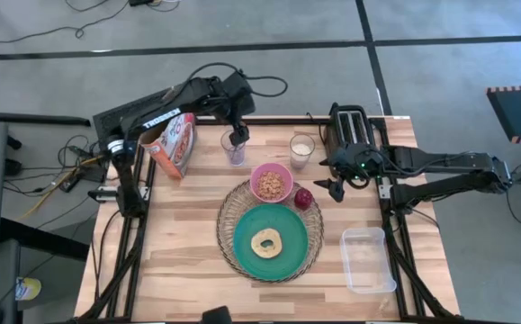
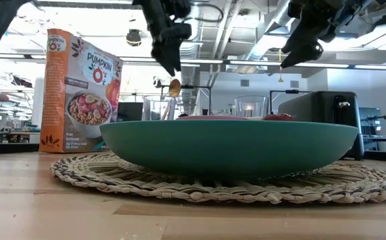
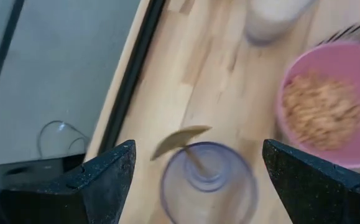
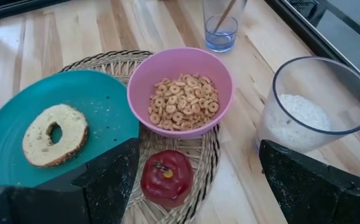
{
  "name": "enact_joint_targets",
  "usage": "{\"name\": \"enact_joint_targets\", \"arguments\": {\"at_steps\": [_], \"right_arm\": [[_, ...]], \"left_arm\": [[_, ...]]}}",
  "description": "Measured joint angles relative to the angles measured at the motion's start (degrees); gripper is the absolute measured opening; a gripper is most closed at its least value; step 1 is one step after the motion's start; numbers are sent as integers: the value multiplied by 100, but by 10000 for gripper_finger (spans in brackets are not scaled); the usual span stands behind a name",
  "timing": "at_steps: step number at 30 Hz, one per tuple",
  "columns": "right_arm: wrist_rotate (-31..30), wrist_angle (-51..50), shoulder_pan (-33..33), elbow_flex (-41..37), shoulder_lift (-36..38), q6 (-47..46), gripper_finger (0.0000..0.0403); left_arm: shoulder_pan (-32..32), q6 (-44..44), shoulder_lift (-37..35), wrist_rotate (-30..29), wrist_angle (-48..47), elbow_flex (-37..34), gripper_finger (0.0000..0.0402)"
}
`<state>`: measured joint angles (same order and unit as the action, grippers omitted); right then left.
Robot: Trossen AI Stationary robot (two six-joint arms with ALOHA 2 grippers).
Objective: Arrange a breakfast setting
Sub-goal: Put the gold spoon to the left of the pink bowl
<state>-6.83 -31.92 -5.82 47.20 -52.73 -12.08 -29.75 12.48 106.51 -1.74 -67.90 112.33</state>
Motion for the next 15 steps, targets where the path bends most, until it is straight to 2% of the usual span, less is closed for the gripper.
{"name": "enact_joint_targets", "arguments": {"at_steps": [5, 15], "right_arm": [[-4, -79, 0, 0, 0, -26, 360], [-37, -90, 4, 0, 0, -108, 360]], "left_arm": [[-33, 410, 158, 232, -94, -4, 336], [-177, 880, 444, 231, 88, -8, 336]]}}
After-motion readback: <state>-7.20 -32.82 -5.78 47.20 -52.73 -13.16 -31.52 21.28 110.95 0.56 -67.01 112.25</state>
